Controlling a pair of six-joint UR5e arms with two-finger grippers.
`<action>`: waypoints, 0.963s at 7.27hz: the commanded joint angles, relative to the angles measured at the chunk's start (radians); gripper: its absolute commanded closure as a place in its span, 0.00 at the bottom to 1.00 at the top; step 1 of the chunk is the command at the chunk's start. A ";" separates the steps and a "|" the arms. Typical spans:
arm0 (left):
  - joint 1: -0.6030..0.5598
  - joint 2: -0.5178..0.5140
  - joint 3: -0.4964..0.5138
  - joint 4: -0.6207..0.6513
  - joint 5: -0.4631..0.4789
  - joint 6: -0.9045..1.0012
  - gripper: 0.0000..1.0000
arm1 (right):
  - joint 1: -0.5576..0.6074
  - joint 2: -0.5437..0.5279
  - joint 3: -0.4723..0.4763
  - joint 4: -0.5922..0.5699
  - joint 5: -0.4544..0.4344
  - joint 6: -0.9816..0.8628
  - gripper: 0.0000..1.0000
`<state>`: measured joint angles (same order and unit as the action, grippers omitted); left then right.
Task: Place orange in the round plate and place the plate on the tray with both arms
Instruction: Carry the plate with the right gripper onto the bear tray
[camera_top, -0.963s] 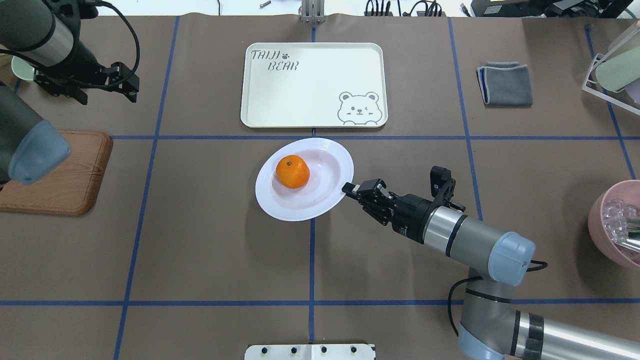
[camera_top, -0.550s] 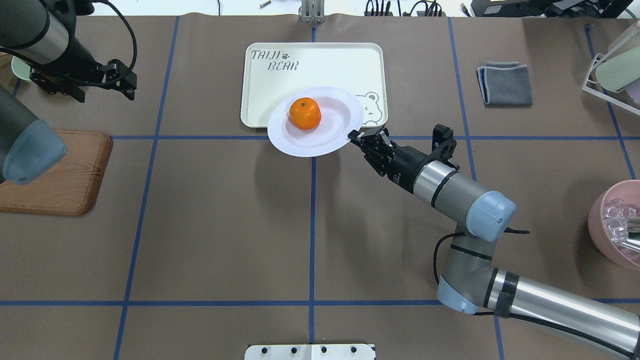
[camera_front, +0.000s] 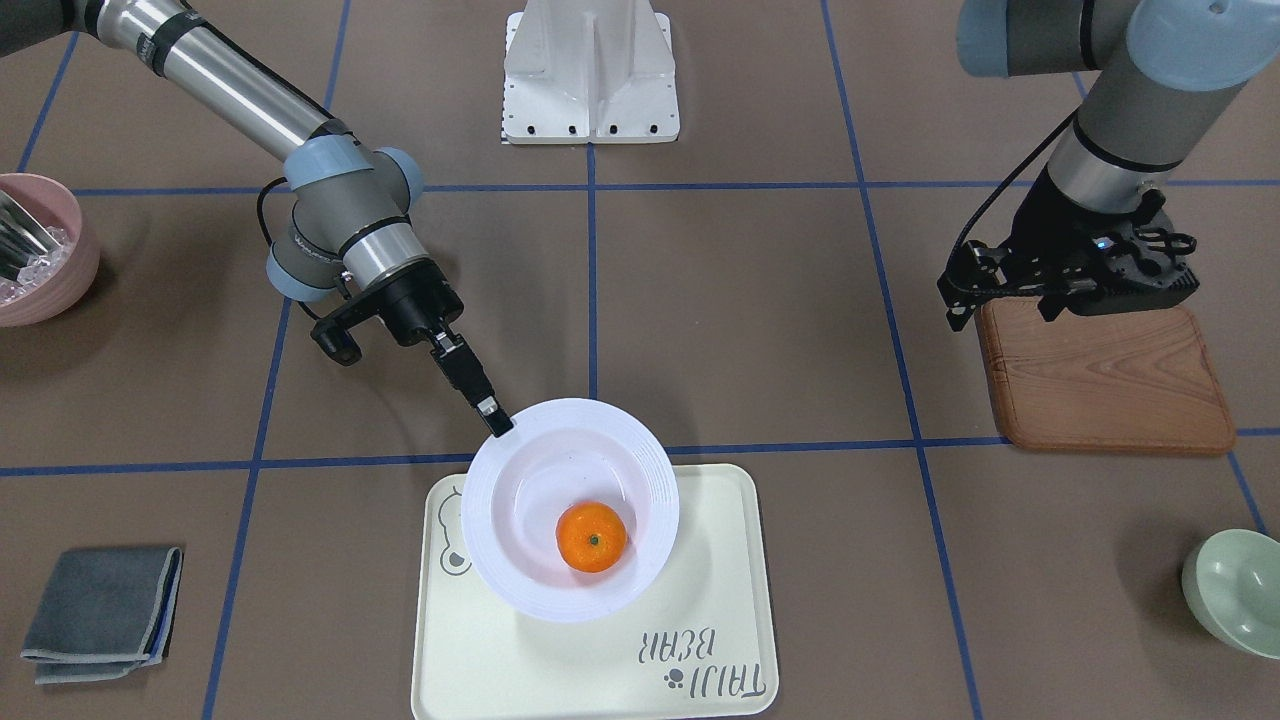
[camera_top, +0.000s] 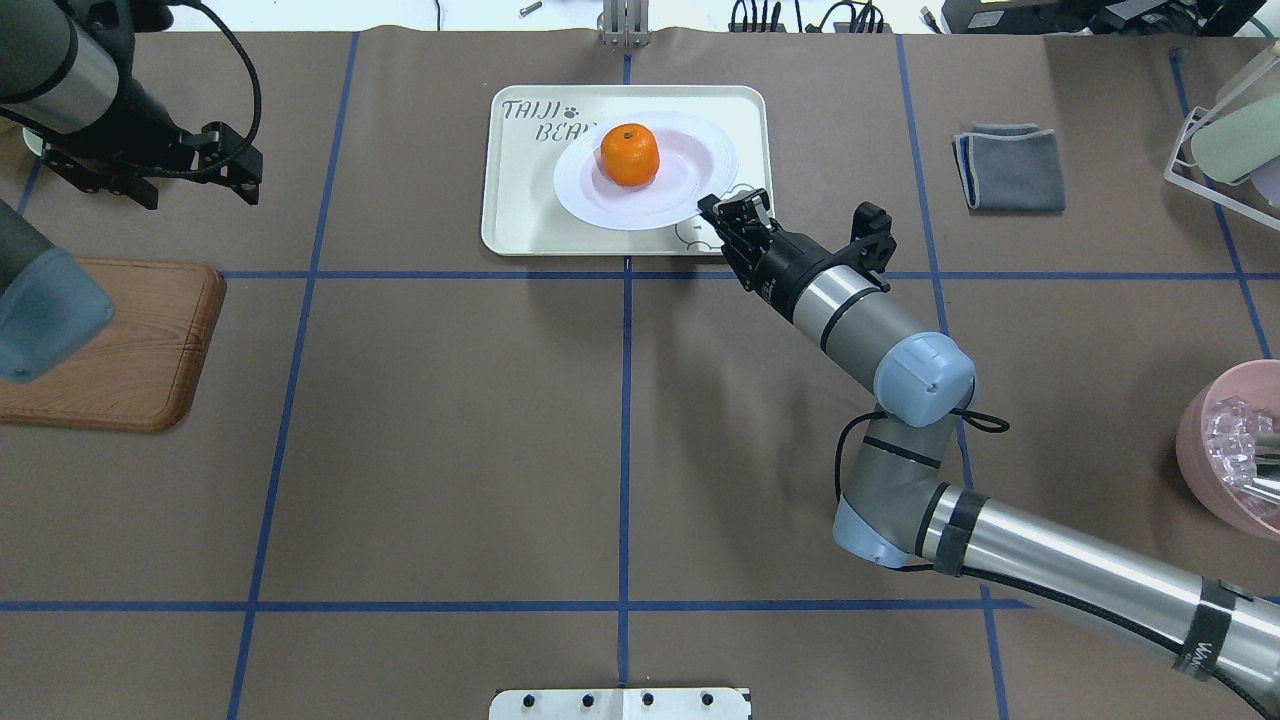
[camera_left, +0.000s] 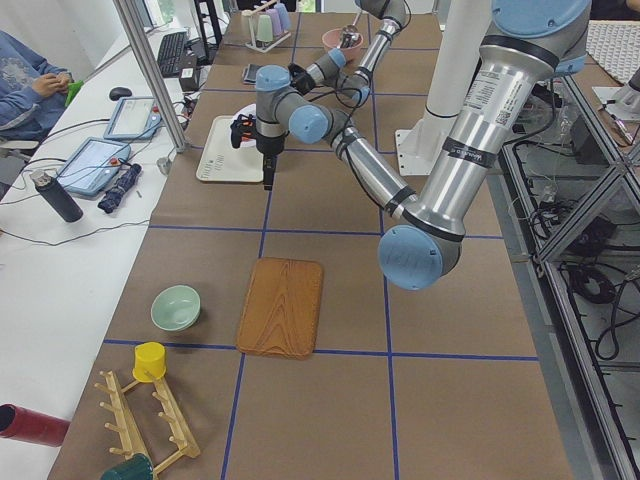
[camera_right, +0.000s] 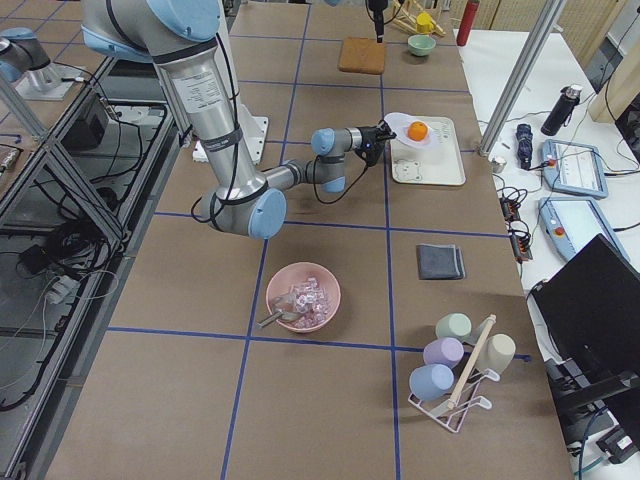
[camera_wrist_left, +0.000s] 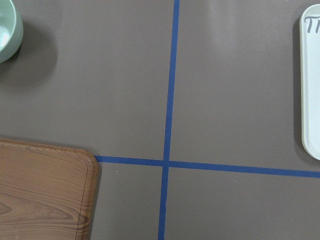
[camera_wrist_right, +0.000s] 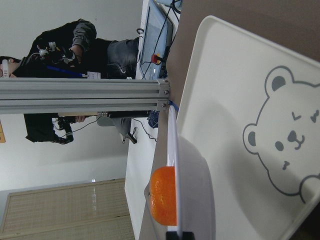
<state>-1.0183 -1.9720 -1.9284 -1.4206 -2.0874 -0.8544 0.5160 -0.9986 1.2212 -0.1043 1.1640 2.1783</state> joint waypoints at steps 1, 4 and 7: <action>0.000 0.002 -0.001 0.002 0.000 0.000 0.02 | 0.002 0.066 -0.035 -0.113 -0.006 0.001 1.00; -0.006 0.007 -0.007 0.002 0.000 0.002 0.02 | 0.006 0.104 -0.086 -0.175 -0.004 0.000 1.00; -0.010 0.005 -0.015 0.003 0.000 0.002 0.02 | 0.004 0.109 -0.097 -0.175 -0.001 0.000 1.00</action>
<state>-1.0269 -1.9653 -1.9402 -1.4186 -2.0877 -0.8529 0.5212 -0.8926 1.1289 -0.2784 1.1620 2.1783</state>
